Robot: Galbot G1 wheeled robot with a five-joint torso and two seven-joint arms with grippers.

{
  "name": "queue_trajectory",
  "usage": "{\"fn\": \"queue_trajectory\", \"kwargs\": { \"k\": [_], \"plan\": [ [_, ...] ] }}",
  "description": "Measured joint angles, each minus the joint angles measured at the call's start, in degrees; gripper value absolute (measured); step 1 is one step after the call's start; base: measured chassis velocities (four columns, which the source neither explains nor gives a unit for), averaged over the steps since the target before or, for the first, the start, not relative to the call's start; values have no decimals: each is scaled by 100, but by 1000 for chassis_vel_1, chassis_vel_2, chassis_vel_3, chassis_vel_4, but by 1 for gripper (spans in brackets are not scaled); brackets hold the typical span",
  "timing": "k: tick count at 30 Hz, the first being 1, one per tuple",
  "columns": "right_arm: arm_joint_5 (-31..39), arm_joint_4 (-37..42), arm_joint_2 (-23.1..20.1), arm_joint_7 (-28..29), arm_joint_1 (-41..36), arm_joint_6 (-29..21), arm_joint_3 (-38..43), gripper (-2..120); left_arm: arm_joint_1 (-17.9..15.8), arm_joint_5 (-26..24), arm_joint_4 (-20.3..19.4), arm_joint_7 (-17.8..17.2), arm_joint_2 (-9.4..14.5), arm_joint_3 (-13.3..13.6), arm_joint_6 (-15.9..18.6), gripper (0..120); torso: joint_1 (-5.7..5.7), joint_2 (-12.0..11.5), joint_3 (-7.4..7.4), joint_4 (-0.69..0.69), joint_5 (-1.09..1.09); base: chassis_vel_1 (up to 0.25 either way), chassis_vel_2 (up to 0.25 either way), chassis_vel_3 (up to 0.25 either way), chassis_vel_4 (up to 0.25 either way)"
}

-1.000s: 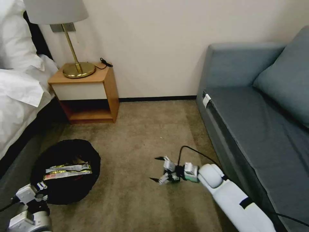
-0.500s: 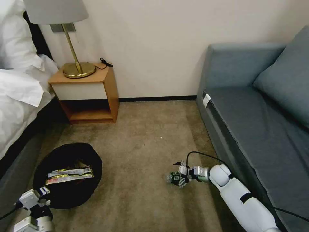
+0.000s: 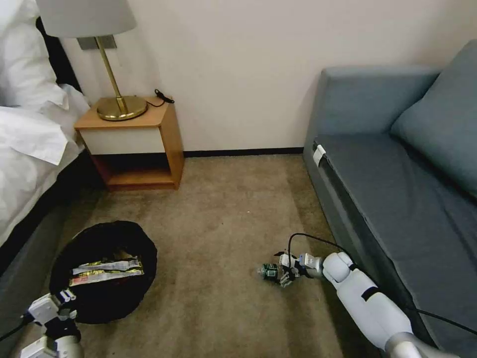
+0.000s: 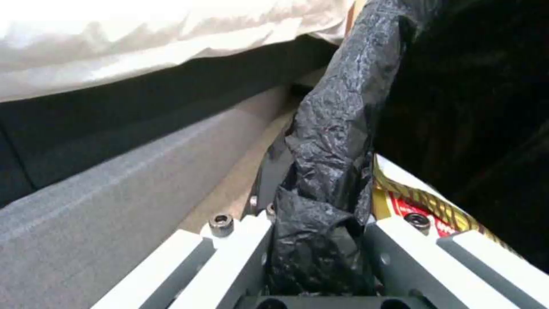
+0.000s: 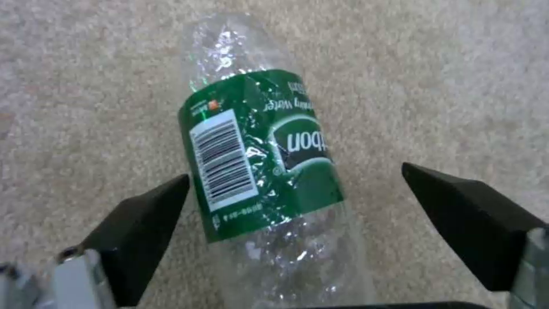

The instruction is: Pick up the trash bin, then pick up the garbage on the floor and place it into the trash bin.

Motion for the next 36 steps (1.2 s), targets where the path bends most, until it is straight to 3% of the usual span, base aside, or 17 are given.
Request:
{"fn": "queue_trajectory", "kwargs": {
  "k": [5, 9, 14, 18, 23, 36],
  "plan": [
    [-26, -156, 35, 5, 61, 17, -20, 85, 4, 0, -33, 1, -1, -19, 9, 3, 0, 0, 0, 0, 0, 0, 0, 0, 0],
    [-30, -267, 55, 3, 52, 56, -24, 65, 2, 0, -38, 2, -3, -35, 19, 3, 0, 0, 0, 0, 0, 0, 0, 0, 0],
    [-22, -284, 50, -2, 40, 84, -23, 54, 5, 1, -38, 2, -18, -34, 23, 3, 0, 0, 0, 0, 0, 0, 0, 0, 0],
    [47, -230, 33, -8, 2, 107, -25, 37, 25, 5, -69, 2, -23, -32, 25, 3, 0, 0, 0, -1, 0, 0, 0, 0, 0],
    [186, -23, 35, -49, -69, 107, -30, 28, 62, 5, -105, 2, -21, -38, 26, 3, 0, 0, 0, -1, 0, 0, 0, 0, 0],
    [1312, 1272, 3, -308, -286, -116, -246, 28, 99, 21, -107, 20, -35, -41, -53, 3, 0, 0, 0, 0, 0, 0, 0, 0, 0]
  ]
}}
